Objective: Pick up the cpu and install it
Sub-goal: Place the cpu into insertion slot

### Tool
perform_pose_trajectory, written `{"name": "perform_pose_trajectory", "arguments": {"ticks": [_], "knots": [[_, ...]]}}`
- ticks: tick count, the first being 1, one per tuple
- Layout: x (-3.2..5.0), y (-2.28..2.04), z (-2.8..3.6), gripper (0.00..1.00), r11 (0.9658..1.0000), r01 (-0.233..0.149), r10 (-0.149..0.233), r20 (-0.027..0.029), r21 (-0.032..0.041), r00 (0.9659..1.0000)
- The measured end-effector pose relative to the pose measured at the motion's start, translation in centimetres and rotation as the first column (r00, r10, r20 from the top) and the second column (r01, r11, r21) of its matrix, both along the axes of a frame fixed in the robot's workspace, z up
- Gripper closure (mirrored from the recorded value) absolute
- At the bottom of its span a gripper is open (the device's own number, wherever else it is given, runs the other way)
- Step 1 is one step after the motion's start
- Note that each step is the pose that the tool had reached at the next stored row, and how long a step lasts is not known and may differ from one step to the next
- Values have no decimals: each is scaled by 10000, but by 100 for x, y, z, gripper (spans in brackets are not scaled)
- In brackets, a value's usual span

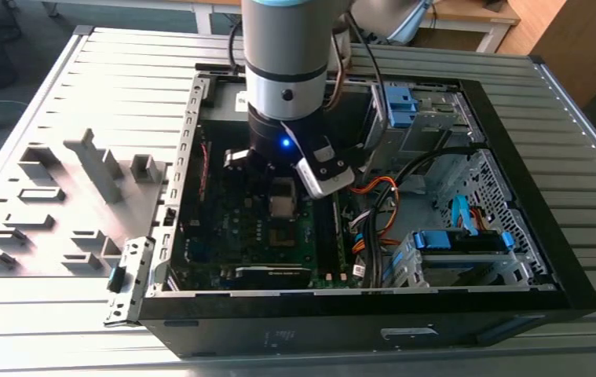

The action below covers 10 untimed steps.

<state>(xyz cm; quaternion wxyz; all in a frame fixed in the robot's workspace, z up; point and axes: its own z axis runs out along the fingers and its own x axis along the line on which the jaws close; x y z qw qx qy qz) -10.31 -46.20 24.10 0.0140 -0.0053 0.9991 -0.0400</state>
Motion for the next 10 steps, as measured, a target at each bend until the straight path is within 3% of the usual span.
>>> {"name": "perform_pose_trajectory", "arguments": {"ticks": [10], "knots": [[-5, 0, -179, 53, 9999, 0, 0, -1, -118, 10000]]}}
